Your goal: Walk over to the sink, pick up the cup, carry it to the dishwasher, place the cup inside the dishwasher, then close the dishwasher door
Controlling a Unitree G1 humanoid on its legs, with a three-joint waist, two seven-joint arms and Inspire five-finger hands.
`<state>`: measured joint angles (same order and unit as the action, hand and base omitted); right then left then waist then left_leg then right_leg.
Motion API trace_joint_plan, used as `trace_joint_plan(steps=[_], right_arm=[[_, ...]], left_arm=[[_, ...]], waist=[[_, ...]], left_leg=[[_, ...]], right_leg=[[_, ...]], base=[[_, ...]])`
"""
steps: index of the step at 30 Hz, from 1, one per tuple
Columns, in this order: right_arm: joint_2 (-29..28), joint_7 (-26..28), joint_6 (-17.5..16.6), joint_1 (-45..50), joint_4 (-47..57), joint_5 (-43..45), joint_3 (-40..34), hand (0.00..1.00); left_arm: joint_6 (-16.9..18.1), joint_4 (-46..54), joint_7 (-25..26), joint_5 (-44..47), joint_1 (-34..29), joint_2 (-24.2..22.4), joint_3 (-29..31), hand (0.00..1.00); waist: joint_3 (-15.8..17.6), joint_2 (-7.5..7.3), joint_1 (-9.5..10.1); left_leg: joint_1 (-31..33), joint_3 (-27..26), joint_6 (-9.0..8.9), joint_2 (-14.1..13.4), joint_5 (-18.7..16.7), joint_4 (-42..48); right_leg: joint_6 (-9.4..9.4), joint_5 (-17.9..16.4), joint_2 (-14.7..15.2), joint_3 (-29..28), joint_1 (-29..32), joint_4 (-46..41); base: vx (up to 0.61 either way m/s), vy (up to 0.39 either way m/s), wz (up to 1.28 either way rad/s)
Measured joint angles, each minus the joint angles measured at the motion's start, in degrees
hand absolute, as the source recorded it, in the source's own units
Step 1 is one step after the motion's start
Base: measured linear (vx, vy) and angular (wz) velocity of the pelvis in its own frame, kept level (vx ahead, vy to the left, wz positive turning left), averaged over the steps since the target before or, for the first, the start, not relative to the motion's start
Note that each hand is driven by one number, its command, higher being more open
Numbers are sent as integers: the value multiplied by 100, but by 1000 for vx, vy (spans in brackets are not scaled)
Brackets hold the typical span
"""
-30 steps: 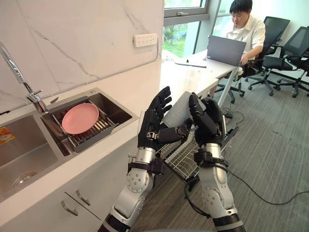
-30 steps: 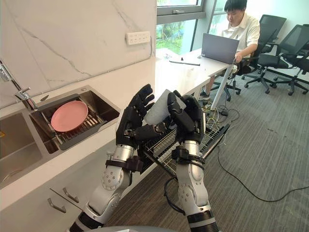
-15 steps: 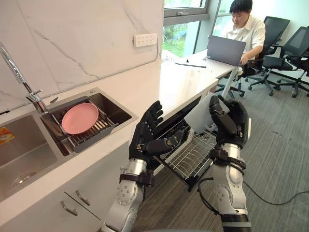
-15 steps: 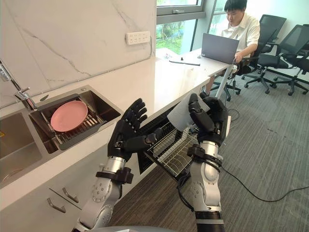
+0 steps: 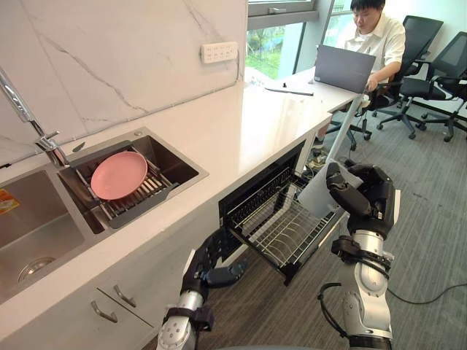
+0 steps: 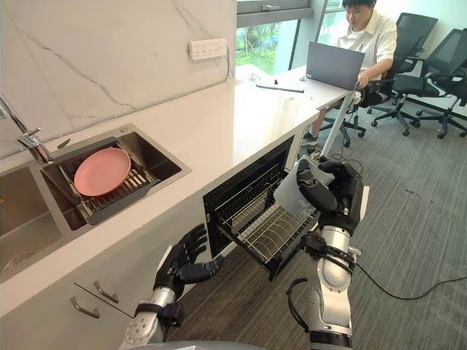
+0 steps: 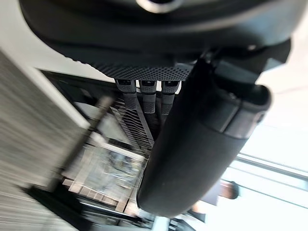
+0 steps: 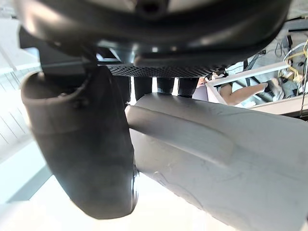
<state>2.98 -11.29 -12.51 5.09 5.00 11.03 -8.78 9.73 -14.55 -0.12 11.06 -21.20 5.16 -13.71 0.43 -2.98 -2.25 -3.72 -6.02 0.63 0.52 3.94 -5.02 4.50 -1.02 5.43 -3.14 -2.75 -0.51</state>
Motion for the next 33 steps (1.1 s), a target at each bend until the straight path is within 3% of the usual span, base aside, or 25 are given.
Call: trace_joint_plan(steps=[10, 18, 20, 23, 26, 33], right_arm=[[209, -18, 250, -66, -1092, -458, -64, 30], [672, -157, 305, -1070, -1641, -923, -35, 30], [935, -241, 307, -1532, -1893, -1067, -4, 30], [1259, -304, 320, -2157, -2265, -1096, 94, 30], [1510, -400, 364, -2537, -2540, -1107, 237, 30], [1889, -555, 486, -3241, -3152, -1284, 448, 30]], left_arm=[[-114, -1781, 144, -437, 49, 106, 811, 90], [-104, -2217, 514, -444, 580, 110, 1368, 90], [-52, -2320, 523, -433, 757, 101, 1406, 90], [-15, -2452, 626, -415, 942, 46, 1495, 90], [76, -2469, 752, -315, 978, 45, 1566, 90], [197, -2608, 883, -163, 1228, 43, 1607, 90]], waist=[[314, 82, 42], [1035, 230, 177], [1322, 348, 289], [1630, 543, 305], [1848, 627, 331], [2249, 690, 402]], left_leg=[[182, 169, 1, 30, -1, 3], [1071, 386, 54, 43, -161, 769], [1387, 406, 38, 6, -264, 1088], [1745, 463, 21, -15, -324, 1331], [1927, 475, 12, -17, -263, 1332], [2128, 497, 62, -15, -138, 1311]], right_leg=[[27, -18, 32, 182, 56, 85], [23, 59, 67, 407, 506, -52], [5, 125, 60, 429, 670, -66], [-3, 147, 37, 473, 945, -192], [-16, 157, 34, 480, 1168, -276], [-25, 165, 32, 490, 1412, -373]], base=[[3, -9, 9], [-25, -2, 17], [-86, 9, 8], [-98, 4, 8], [-76, 7, 3], [-5, 1, 1]])
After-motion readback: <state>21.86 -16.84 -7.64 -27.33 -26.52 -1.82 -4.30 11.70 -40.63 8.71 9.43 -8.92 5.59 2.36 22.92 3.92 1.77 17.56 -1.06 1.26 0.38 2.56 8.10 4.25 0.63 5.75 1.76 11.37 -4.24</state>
